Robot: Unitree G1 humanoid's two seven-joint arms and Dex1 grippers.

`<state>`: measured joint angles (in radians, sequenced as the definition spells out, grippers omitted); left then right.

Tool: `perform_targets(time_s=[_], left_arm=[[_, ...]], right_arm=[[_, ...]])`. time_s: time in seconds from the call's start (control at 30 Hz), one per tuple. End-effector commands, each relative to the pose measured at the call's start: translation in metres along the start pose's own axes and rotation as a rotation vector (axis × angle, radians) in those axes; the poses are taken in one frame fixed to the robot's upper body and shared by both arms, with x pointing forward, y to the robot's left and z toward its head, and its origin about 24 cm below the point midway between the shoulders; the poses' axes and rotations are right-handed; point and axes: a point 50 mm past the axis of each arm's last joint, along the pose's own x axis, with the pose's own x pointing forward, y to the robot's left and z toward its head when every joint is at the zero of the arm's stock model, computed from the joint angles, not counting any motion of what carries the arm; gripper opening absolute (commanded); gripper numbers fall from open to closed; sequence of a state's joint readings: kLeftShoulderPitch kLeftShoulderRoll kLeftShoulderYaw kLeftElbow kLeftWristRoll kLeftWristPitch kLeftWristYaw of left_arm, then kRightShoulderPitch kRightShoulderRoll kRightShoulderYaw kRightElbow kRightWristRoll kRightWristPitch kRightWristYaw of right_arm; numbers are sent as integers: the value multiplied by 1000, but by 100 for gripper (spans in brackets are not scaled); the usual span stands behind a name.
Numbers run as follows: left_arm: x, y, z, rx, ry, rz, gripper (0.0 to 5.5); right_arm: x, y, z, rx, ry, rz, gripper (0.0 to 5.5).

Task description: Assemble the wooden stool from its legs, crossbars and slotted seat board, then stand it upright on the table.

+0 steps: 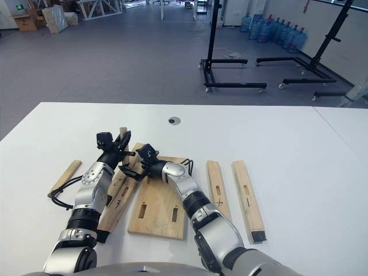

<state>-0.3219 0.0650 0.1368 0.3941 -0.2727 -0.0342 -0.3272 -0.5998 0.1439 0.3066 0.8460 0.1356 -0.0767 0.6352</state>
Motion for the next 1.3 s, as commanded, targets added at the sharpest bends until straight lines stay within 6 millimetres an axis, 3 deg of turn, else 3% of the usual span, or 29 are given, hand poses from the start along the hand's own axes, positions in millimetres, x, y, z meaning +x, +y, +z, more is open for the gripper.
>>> perform_targets(time_s=[0.03, 0.33, 0.57, 0.87, 1.07, 1.3], left_arm=[[-2, -6, -12, -19, 48, 6, 39], [1, -6, -6, -26, 24, -2, 39], [3, -6, 6, -17, -5, -18, 39], [-10, -5, 20, 129, -2, -119, 39], [-17, -6, 14, 162, 35, -138, 39], [-11, -10, 13, 166, 52, -144, 39]], right_arm=[[26, 24, 12, -22, -4, 29, 487], [20, -2, -5, -57, 165, -159, 487], [17, -6, -11, -85, 228, -161, 487], [10, -16, -13, -48, 230, -206, 487], [12, -13, -11, 23, 199, -184, 487], [14, -8, -1, 45, 140, -114, 487]])
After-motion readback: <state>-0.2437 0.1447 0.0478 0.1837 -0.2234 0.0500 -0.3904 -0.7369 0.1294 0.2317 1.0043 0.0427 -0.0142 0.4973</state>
